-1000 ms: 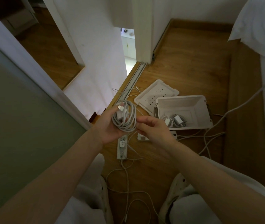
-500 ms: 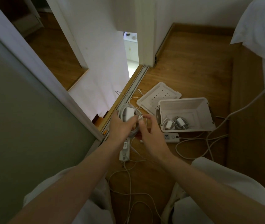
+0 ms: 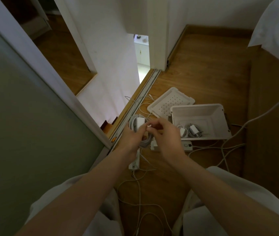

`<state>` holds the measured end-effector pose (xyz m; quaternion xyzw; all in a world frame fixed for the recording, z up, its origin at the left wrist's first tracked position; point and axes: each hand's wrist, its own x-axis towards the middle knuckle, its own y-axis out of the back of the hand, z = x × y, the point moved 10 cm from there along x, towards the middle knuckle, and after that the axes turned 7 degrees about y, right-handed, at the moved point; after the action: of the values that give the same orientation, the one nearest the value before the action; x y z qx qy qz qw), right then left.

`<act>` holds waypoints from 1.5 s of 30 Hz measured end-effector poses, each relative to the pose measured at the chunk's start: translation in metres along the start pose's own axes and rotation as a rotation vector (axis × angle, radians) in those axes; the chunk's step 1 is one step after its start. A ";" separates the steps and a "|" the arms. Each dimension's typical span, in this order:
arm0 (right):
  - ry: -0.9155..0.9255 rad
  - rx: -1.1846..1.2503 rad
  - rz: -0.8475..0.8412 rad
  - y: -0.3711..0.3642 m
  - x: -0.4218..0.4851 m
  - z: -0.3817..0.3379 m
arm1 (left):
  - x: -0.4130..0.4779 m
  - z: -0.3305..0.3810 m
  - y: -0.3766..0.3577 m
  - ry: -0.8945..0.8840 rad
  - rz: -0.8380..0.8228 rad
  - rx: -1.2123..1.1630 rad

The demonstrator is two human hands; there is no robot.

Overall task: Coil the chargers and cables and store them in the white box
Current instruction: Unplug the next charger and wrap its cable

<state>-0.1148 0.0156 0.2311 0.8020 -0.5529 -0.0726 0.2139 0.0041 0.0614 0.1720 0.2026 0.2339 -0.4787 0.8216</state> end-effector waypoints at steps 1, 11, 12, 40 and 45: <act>0.015 -0.035 -0.010 0.002 0.001 -0.002 | 0.003 -0.001 0.000 0.008 -0.008 -0.018; 0.342 -0.436 -0.274 -0.017 -0.013 -0.052 | 0.013 0.003 0.003 -0.003 -0.013 0.083; 0.355 -0.443 -0.298 -0.018 -0.016 -0.055 | 0.015 0.001 0.003 0.009 -0.011 0.114; -0.673 0.684 -0.099 -0.011 -0.026 0.049 | -0.061 0.085 -0.018 -0.775 -0.049 0.434; -0.616 0.594 -0.108 -0.013 -0.027 0.040 | -0.029 0.067 -0.008 -0.523 -0.030 0.279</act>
<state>-0.1284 0.0340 0.1863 0.7975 -0.5449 -0.1575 -0.2055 -0.0025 0.0404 0.2423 0.1796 -0.0509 -0.5542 0.8112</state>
